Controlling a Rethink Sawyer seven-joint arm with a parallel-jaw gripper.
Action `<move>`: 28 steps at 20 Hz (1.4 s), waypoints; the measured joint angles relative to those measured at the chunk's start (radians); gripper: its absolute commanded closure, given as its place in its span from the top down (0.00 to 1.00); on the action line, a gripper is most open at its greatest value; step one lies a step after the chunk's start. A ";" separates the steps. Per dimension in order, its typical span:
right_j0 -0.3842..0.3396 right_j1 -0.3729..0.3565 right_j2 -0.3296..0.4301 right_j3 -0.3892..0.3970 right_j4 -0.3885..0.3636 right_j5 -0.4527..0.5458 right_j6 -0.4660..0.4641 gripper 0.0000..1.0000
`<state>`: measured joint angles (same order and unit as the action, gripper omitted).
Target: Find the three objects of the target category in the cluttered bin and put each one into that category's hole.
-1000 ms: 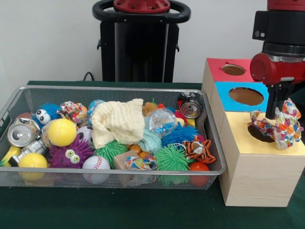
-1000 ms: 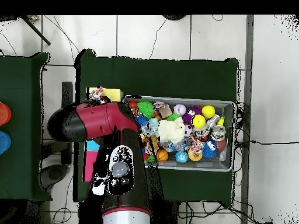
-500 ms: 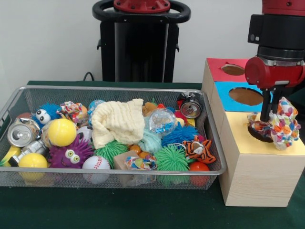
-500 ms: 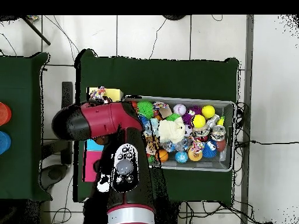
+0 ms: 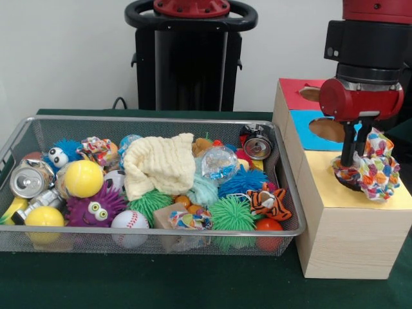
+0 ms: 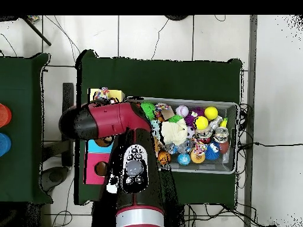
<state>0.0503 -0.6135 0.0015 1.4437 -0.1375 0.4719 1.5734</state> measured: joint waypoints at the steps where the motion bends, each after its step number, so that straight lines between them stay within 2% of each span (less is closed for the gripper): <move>1: -0.001 0.000 0.000 0.000 0.000 0.000 0.000 0.00; 23: -0.001 -0.009 0.001 0.000 0.000 0.000 0.000 0.00; 24: -0.001 -0.012 0.001 0.000 0.000 -0.001 0.000 1.00; 28: -0.001 -0.014 0.001 0.000 0.000 -0.004 0.000 1.00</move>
<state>0.0489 -0.6274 0.0021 1.4438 -0.1377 0.4680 1.5734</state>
